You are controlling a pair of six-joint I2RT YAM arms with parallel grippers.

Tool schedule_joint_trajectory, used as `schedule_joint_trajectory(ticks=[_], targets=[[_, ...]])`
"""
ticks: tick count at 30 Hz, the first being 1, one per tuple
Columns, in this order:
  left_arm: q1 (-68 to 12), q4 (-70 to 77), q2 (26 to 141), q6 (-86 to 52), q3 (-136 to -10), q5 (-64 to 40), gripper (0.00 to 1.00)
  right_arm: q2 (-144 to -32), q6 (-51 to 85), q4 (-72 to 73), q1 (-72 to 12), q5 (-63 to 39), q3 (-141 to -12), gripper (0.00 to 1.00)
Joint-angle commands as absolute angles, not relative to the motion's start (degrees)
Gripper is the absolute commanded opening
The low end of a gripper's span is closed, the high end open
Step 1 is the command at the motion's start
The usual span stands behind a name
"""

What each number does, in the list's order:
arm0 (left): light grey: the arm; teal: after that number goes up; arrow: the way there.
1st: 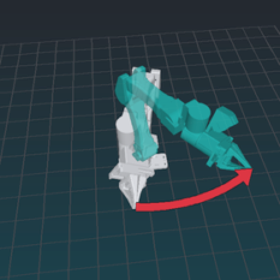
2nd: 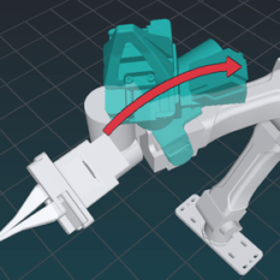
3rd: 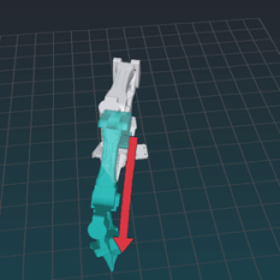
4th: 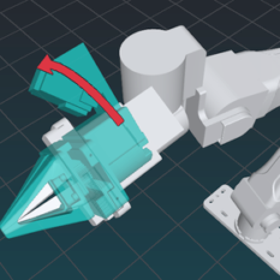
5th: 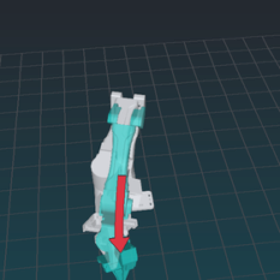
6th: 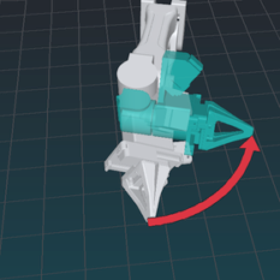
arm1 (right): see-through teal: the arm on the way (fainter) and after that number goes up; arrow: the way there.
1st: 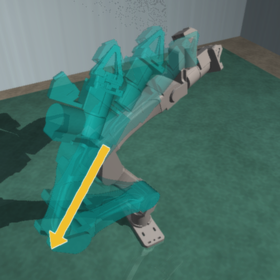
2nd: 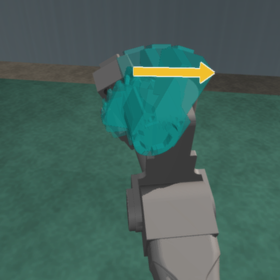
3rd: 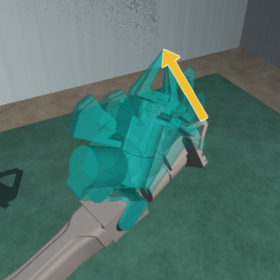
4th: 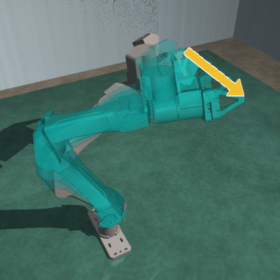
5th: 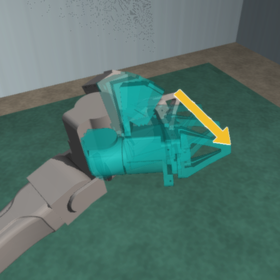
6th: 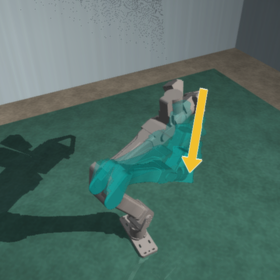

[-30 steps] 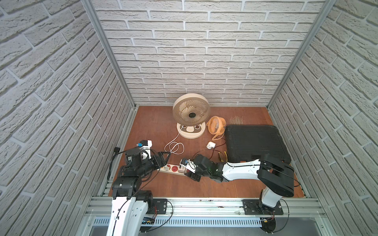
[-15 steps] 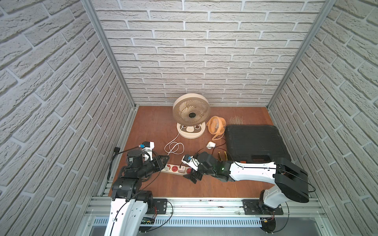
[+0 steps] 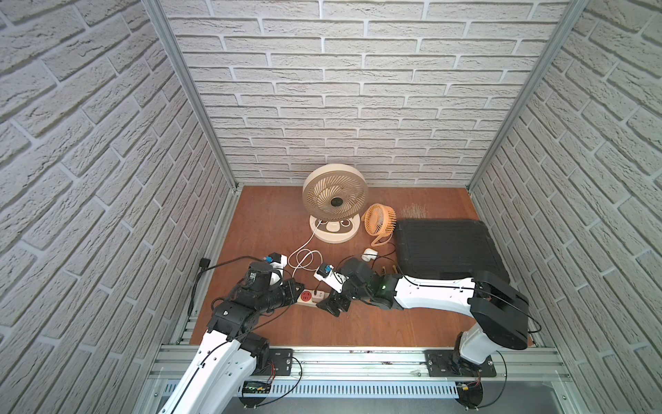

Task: Plug the desk fan into the power strip
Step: Insert the plug into the socket.

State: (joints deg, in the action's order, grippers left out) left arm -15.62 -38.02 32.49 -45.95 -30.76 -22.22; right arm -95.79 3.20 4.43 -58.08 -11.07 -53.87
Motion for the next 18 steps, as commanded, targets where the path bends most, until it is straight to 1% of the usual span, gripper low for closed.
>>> schedule_joint_trajectory(ticks=[1, 3, 5, 9, 11, 17, 18], targets=[[-18.0, -32.1, 34.4, -47.1, -29.7, -18.5, 0.00, -97.2, 1.9, 2.6, -57.9, -10.8, -56.4, 0.84], [-20.0, -31.0, 35.4, -47.5, -29.4, -17.1, 0.00, -97.9, 1.1, 1.1, -57.9, -10.2, -57.7, 0.75], [-21.8, -30.5, 36.3, -47.6, -29.1, -15.2, 0.00, -98.5, 0.5, 0.0, -57.9, -9.5, -58.5, 0.72], [-22.5, -29.1, 38.2, -47.6, -28.0, -13.5, 0.00, -99.3, -0.8, -1.0, -58.0, -8.5, -59.4, 0.70], [-22.6, -28.7, 39.0, -47.5, -27.9, -12.9, 0.00, -100.0, -1.6, -1.9, -58.1, -8.9, -60.4, 0.62], [-22.8, -27.2, 40.6, -47.6, -26.9, -12.1, 0.00, -102.1, -3.2, -4.4, -58.3, -9.9, -62.8, 0.60], [-22.9, -26.6, 40.9, -47.7, -26.7, -12.4, 0.00, -102.4, -3.5, -4.7, -58.3, -10.0, -63.0, 0.57]])
